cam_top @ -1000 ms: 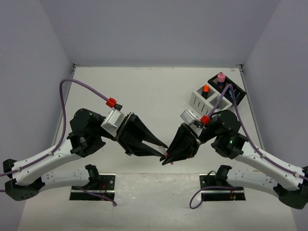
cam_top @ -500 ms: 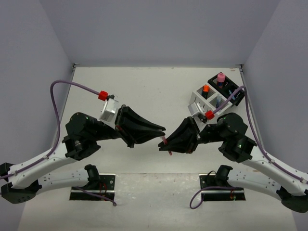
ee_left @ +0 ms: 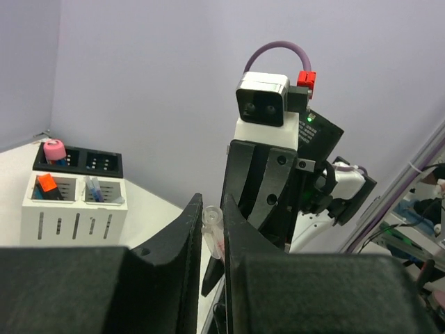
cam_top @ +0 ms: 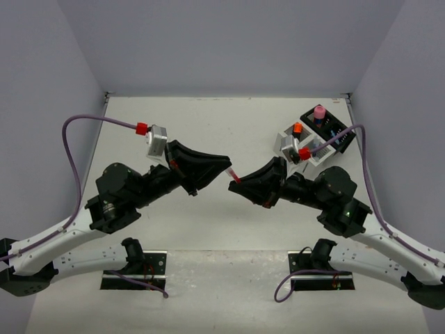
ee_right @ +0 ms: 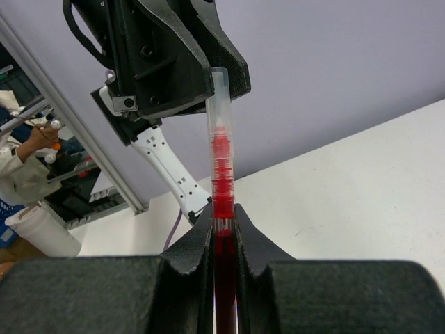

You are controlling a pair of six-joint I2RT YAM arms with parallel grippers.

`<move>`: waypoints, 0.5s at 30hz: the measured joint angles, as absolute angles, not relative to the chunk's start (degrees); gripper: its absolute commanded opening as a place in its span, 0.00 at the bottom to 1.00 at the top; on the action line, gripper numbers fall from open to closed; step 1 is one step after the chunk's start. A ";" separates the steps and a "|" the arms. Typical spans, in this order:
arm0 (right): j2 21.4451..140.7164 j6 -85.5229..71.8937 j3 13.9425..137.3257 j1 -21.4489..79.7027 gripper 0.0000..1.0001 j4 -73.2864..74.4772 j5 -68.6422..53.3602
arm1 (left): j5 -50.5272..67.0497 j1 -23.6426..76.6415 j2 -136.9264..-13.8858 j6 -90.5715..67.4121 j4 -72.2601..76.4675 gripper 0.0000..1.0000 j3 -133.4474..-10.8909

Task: Sort the stationery into containers
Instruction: Close the pen cap on the pen.

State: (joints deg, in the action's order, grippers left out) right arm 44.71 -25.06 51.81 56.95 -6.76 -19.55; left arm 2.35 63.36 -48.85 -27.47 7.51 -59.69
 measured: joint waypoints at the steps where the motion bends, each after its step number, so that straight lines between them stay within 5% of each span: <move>1: 45.22 -24.97 52.01 56.95 0.00 -6.76 -19.64 | 2.27 63.29 -48.98 -27.33 7.30 0.00 -59.91; 15: 47.91 -23.95 53.64 57.00 0.00 -4.56 -20.10 | 5.15 62.58 -51.83 -24.18 6.21 0.00 -61.87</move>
